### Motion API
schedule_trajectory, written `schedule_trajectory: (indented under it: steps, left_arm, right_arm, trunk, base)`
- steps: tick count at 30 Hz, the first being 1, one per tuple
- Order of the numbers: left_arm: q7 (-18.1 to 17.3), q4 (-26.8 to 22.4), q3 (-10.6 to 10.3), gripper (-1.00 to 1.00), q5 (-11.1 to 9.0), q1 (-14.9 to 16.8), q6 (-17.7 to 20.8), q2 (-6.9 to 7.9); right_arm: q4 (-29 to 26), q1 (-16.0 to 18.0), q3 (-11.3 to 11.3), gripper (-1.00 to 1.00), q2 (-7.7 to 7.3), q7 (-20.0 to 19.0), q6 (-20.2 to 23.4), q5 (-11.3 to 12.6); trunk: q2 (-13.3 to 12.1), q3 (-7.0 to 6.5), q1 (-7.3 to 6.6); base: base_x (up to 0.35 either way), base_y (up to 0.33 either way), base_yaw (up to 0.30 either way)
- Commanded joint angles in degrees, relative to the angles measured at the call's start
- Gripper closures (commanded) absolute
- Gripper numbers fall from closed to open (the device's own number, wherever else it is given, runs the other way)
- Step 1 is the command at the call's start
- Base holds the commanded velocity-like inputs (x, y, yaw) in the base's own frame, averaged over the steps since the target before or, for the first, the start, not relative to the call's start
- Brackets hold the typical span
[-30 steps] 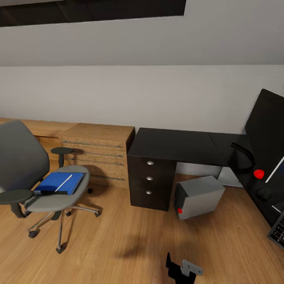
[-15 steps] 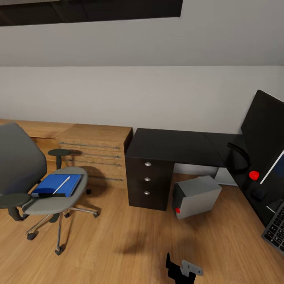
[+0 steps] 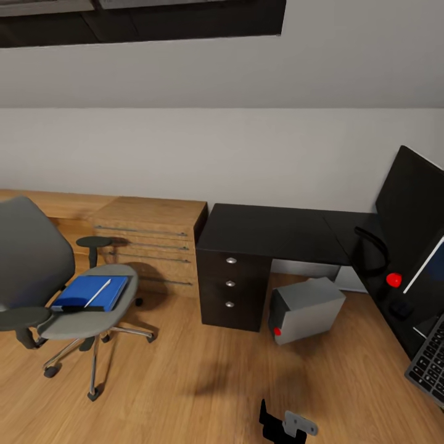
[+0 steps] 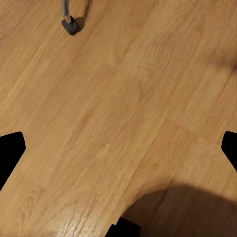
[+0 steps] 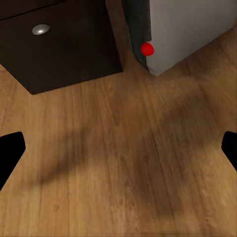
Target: In the bedroom, organize the workspace by keeping the computer under the desk, ensuring the monitor is on the desk, placing the keyboard on the desk next to the monitor, placing the mouse on the desk next to the keyboard, moving the folder from the swivel chair onto the desk next to the mouse, stacking the notebook on top of the folder with the pen on top of the notebook, and positioning the swivel chair next to the desk.
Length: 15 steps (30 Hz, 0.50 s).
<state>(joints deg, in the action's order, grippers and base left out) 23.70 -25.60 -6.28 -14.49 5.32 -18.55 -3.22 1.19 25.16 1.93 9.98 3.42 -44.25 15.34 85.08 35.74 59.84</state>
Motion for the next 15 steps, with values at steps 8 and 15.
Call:
schedule_trajectory:
  steps: [8,15]
  left_arm:
    - [0.38,0.02,-0.48,-1.0,-0.54,0.04,-0.26,0.05]
    - [0.38,0.02,-0.48,-1.0,-0.45,0.04,-0.34,0.05]
  right_arm:
    - [0.07,0.07,0.18,-1.0,0.02,0.27,-0.27,-0.4]
    - [0.07,0.07,0.18,-1.0,0.02,0.27,-0.35,-0.4]
  trunk:
    - [-3.19,-1.39,-1.77]
    - [-6.0,-2.75,-3.3]
  base:
    - [0.0,0.0,0.0]
    - [0.0,0.0,-0.055]
